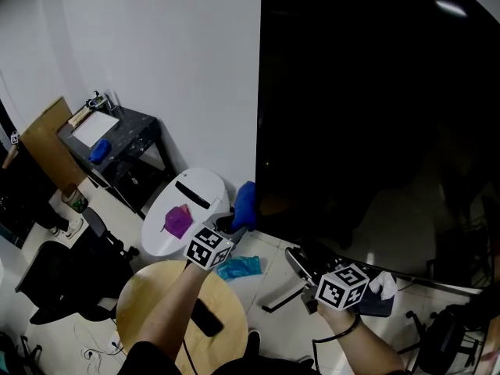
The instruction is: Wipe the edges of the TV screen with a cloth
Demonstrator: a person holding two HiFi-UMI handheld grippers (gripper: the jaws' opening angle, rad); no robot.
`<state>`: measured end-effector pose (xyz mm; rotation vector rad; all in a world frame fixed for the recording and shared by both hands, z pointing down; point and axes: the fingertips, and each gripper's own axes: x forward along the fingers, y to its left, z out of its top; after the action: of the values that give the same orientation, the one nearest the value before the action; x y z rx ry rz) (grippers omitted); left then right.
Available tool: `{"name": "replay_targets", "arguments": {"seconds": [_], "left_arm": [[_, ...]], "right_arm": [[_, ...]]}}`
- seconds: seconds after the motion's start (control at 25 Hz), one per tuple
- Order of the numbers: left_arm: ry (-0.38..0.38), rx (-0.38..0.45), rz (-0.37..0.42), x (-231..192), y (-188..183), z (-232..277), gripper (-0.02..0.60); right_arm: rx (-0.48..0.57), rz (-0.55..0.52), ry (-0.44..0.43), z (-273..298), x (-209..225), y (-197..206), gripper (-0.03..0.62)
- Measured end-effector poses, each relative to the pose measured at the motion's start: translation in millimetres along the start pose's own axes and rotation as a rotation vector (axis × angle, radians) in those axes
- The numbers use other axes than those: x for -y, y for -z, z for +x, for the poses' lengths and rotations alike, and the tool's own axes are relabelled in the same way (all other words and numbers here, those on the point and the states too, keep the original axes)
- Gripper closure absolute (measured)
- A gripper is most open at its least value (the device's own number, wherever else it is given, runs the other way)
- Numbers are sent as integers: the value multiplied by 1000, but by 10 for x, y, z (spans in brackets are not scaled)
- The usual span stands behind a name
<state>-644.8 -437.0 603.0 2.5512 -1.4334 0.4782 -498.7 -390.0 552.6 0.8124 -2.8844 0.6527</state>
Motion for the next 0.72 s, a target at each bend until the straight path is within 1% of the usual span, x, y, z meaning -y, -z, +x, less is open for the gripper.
{"name": "replay_targets", "arguments": {"seconds": [0.12, 0.48, 0.72], "left_arm": [[1, 18, 31, -5, -215, -77, 457], [-19, 129, 81, 53, -946, -410, 457], [-26, 157, 148, 83, -1413, -622, 457]], "right_arm": [[9, -44, -2, -62, -15, -140, 324], [85, -145, -47, -251, -284, -750, 324], [116, -214, -73, -392, -493, -1066, 324]]}}
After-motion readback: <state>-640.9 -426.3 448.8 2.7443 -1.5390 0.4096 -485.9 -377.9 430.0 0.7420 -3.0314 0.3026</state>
